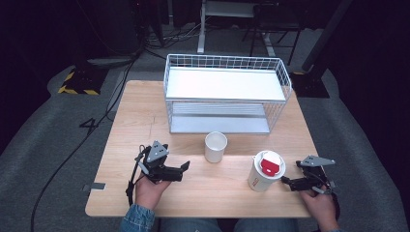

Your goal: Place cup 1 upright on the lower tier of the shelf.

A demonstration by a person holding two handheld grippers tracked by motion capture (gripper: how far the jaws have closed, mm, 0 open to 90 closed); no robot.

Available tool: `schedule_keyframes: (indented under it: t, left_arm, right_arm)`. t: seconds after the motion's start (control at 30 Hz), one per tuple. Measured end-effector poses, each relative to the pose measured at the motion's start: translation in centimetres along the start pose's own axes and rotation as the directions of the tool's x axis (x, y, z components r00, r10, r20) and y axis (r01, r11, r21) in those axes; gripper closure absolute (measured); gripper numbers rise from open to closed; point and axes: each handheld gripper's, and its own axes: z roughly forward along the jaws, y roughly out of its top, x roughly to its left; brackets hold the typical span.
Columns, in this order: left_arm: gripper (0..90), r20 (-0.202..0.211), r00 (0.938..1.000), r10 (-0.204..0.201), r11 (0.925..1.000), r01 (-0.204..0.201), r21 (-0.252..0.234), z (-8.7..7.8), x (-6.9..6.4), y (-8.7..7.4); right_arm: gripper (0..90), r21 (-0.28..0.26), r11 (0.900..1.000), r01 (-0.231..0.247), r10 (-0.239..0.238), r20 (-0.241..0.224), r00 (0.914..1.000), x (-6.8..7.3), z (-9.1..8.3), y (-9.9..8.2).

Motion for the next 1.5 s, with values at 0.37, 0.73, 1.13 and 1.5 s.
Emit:
schedule_keyframes:
  t: [0.37, 0.73, 1.13, 1.5]
  left_arm:
    - [0.0, 0.054, 0.9982, 0.025, 0.9987, -0.022, -0.047, 2.3, -1.3, 1.1]
    - [0.0, 0.101, 0.9941, 0.04, 0.997, -0.033, -0.07, 5.1, -3.4, 2.3]
    - [0.0, 0.069, 0.9967, 0.043, 0.9977, -0.039, -0.055, 8.2, -4.2, 2.3]
    - [0.1, 0.071, 0.9975, 0.003, 0.9994, 0.0, -0.033, 10.9, -4.1, 1.5]
  right_arm:
    - [3.4, 0.0, 1.0, -0.002, 0.002, 0.004, 1.0, 0.0, 0.0, 0.0]
    - [3.4, 0.0, 1.0, -0.002, 0.002, 0.005, 1.0, 0.0, 0.0, 0.0]
    - [3.5, 0.0, 1.0, -0.001, 0.001, 0.006, 1.0, 0.0, 0.0, 0.0]
    - [3.5, 0.0, 1.0, -0.001, 0.001, 0.006, 1.0, 0.0, 0.0, 0.0]
